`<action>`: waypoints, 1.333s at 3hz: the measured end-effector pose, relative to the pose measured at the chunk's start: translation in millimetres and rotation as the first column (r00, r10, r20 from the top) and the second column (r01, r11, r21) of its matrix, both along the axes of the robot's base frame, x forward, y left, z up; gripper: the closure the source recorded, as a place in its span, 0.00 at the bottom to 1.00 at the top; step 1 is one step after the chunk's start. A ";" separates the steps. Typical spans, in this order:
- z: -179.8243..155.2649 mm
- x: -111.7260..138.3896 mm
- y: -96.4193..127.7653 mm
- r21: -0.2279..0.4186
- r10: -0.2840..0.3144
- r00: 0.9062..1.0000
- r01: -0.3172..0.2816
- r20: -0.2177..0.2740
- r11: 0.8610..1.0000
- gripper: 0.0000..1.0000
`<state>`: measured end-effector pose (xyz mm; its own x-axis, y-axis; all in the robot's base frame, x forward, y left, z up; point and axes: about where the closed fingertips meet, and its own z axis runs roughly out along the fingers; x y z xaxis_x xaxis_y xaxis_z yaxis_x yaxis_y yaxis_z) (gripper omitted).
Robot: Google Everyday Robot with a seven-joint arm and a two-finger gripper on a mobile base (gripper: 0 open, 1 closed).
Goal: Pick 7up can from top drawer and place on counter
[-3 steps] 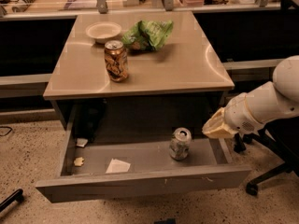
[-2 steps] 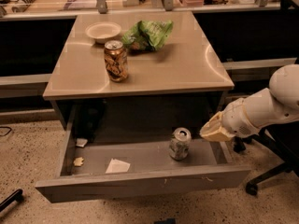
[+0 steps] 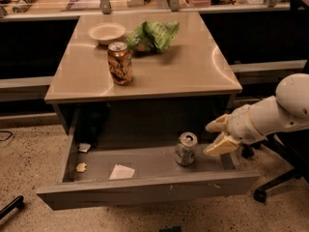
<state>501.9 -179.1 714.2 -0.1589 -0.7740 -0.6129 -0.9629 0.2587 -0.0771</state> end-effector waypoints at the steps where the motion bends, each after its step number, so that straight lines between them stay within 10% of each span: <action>1: -4.3 5.3 4.5 0.019 0.007 1.000 -0.007 0.011 1.000 0.34; 4: -25.0 18.3 41.0 0.099 0.058 0.998 -0.061 0.030 0.993 0.28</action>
Offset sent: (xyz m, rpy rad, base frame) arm 0.0211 0.0187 -0.0140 0.0818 -0.0487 0.0152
